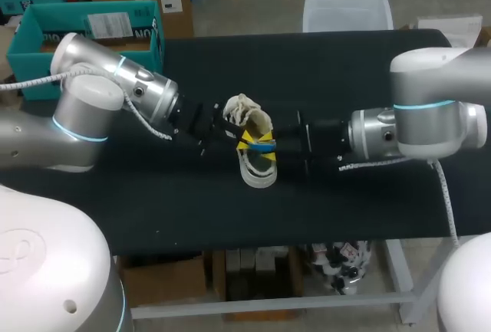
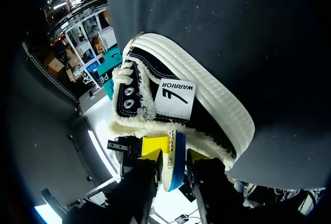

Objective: Open the shoe tongue, take the insole out of the shoe, put the insole back into the shoe, and pack the shoe into the shoebox

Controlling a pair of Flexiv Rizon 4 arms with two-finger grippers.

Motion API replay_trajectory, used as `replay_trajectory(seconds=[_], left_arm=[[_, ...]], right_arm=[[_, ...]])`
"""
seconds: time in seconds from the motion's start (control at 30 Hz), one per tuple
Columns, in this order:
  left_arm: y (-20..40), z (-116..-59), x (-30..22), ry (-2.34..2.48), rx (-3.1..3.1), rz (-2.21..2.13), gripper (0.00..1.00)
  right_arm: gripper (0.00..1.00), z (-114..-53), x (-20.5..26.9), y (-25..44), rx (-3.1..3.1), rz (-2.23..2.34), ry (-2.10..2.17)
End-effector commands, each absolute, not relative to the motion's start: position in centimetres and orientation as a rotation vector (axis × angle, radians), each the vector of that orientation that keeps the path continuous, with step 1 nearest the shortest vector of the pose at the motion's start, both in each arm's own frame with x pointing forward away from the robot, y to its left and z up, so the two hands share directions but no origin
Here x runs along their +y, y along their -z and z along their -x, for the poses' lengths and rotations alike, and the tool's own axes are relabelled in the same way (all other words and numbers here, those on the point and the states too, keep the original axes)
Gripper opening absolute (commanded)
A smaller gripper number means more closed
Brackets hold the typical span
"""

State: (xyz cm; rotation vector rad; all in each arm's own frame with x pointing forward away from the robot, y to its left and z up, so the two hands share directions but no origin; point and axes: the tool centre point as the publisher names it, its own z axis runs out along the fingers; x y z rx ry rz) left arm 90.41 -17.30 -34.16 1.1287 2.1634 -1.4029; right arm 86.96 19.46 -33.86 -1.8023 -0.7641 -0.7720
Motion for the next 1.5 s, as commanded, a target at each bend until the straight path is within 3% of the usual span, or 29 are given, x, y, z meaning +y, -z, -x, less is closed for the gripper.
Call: replay_trajectory(seconds=[0.03,0.2,0.37,0.4,0.43,0.47,0.53,0.77,0.8,0.83,0.87,1.5], left_arm=[[34.3,-90.2,-17.3,1.402,2.159,-1.121,0.0],[34.3,-90.1,-17.3,1.397,2.159,-1.119,0.0],[34.0,-89.8,-17.3,1.399,2.164,-1.115,0.0],[33.8,-89.7,-17.3,1.399,2.164,-1.118,0.06],[33.6,-89.5,-17.4,1.404,2.156,-1.126,0.34],[33.5,-89.4,-17.4,1.409,2.15,-1.132,0.4],[33.1,-89.1,-17.5,1.417,2.136,-1.141,0.44],[32.7,-88.6,-17.9,1.444,2.115,-1.167,0.37],[32.8,-88.6,-18.0,1.454,2.113,-1.168,0.32],[32.8,-88.5,-18.0,1.458,2.112,-1.169,0.11],[32.8,-88.5,-18.1,1.459,2.111,-1.17,0.0],[34.9,-90.2,-17.9,1.421,2.188,-1.121,0.0]], right_arm=[[0.18,-85.3,18.9,32.8,-0.758,1.831,0.801],[0.0,-85.0,18.8,32.8,-0.76,1.834,0.803],[0.0,-85.1,18.9,33.1,-0.761,1.836,0.793],[0.0,-85.2,19.0,33.2,-0.761,1.836,0.79],[0.0,-85.2,19.1,33.2,-0.761,1.837,0.788],[0.0,-85.3,19.1,33.3,-0.761,1.836,0.787],[0.0,-85.4,19.2,33.3,-0.762,1.834,0.784],[0.0,-85.6,19.3,33.5,-0.762,1.835,0.779],[0.0,-85.7,19.3,33.5,-0.762,1.836,0.779],[0.0,-85.7,19.3,33.5,-0.761,1.837,0.778],[0.0,-85.7,19.3,33.5,-0.761,1.838,0.778],[0.0,-87.8,20.0,34.7,-0.76,1.861,0.718]])
